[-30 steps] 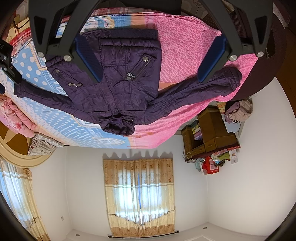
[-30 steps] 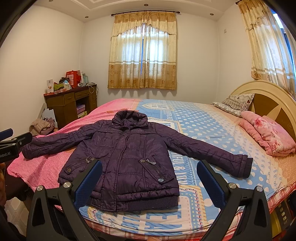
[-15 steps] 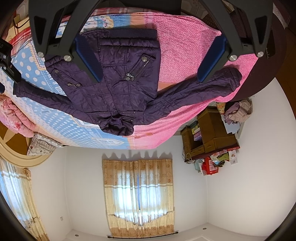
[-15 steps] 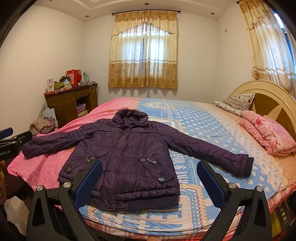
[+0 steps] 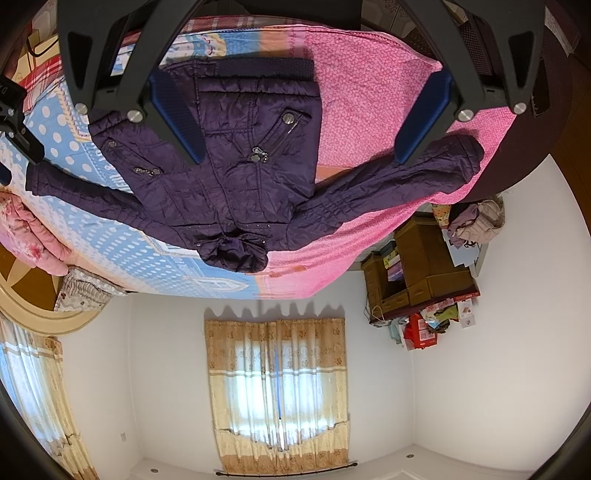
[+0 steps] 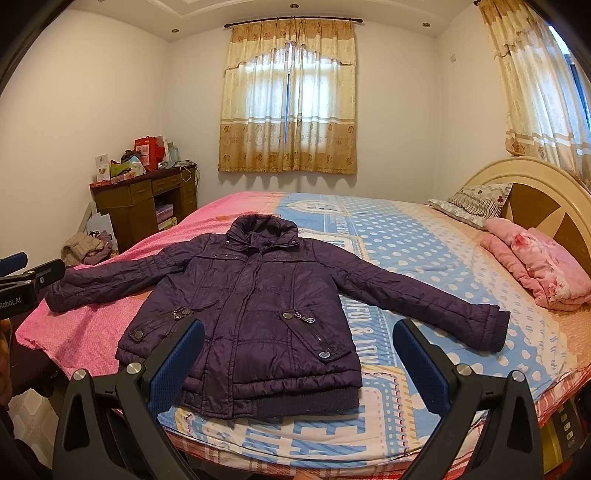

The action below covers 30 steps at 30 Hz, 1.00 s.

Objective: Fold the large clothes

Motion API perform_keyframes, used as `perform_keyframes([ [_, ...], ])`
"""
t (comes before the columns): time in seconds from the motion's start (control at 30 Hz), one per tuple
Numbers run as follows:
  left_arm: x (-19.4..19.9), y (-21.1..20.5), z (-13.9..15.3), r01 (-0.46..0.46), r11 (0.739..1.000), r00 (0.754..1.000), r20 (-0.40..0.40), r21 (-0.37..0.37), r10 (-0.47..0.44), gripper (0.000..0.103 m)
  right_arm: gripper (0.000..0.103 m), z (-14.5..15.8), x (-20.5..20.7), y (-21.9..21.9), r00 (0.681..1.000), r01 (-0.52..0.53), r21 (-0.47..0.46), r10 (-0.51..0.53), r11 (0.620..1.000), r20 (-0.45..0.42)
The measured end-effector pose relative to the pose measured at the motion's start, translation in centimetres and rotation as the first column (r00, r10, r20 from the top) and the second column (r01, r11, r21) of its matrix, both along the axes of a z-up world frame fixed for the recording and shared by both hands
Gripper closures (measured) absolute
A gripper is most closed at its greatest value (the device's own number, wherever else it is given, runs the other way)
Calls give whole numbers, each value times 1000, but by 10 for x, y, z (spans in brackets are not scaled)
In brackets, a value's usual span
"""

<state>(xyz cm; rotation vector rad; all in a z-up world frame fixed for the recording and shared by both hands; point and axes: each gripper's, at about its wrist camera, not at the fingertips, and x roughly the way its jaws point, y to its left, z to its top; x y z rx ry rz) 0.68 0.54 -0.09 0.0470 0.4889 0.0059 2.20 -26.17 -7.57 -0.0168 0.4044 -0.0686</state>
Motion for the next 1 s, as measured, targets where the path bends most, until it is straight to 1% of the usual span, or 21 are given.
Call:
perform_keyframes([
  [0.03,0,0,0,0,1000,1000,1,-1,0,0,1,0,1,0,1000,-4,1,4,1000,1],
  [0.13,0,1,-1,-2,1000,1000,0,0,2,0,1,-2,1,-3,998,-65,20,65,998,17],
  [0.2,2,2,-5,5,1000,1000,-10,-13,-5,0,1,-6,4,-8,998,-65,25,64,998,19],
  [0.27,7,1,-10,27,999,999,-37,-21,-28,0,1,-10,11,-17,999,-49,36,49,998,8],
  [0.33,13,-2,-18,58,998,996,-64,-31,-60,0,1,-20,21,-36,999,-40,105,41,994,-13],
  [0.37,15,-4,-22,67,997,995,-75,-27,-69,0,1,-28,29,-52,999,-17,157,23,987,-33],
  [0.43,22,-7,-29,67,998,994,-86,-8,-67,0,1,-44,41,-76,998,39,196,-28,980,-59],
  [0.5,31,-8,-36,61,998,994,-93,3,-60,0,1,-56,48,-97,996,86,215,-76,973,-53],
  [0.57,45,-7,-44,42,999,994,-104,9,-41,0,1,-70,54,-121,992,129,256,-121,958,-46],
  [0.6,54,-7,-50,31,999,994,-109,9,-30,0,1,-78,58,-137,986,165,280,-151,946,-68],
  [0.7,77,-7,-62,12,1000,992,-129,9,-11,0,1,-98,71,-180,962,253,328,-202,910,-182],
  [0.73,88,-8,-67,6,1000,992,-128,14,-4,0,1,-106,76,-199,943,306,340,-236,889,-233],
  [0.77,95,-9,-71,-2,1000,991,-131,21,5,0,1,-112,78,-218,933,332,375,-244,866,-264],
  [0.83,116,-11,-80,-11,1000,989,-147,18,14,0,1,-121,80,-251,928,355,449,-249,820,-278],
  [0.87,124,-11,-83,-16,1000,988,-151,14,18,0,1,-126,80,-273,910,405,466,-294,787,-293],
  [0.93,141,-14,-89,-31,999,987,-160,8,32,0,1,-130,80,-306,868,493,459,-381,739,-318],
  [1.0,151,-15,-91,-36,999,987,-159,-12,33,0,1,-133,81,-333,850,526,494,-416,692,-323],
])
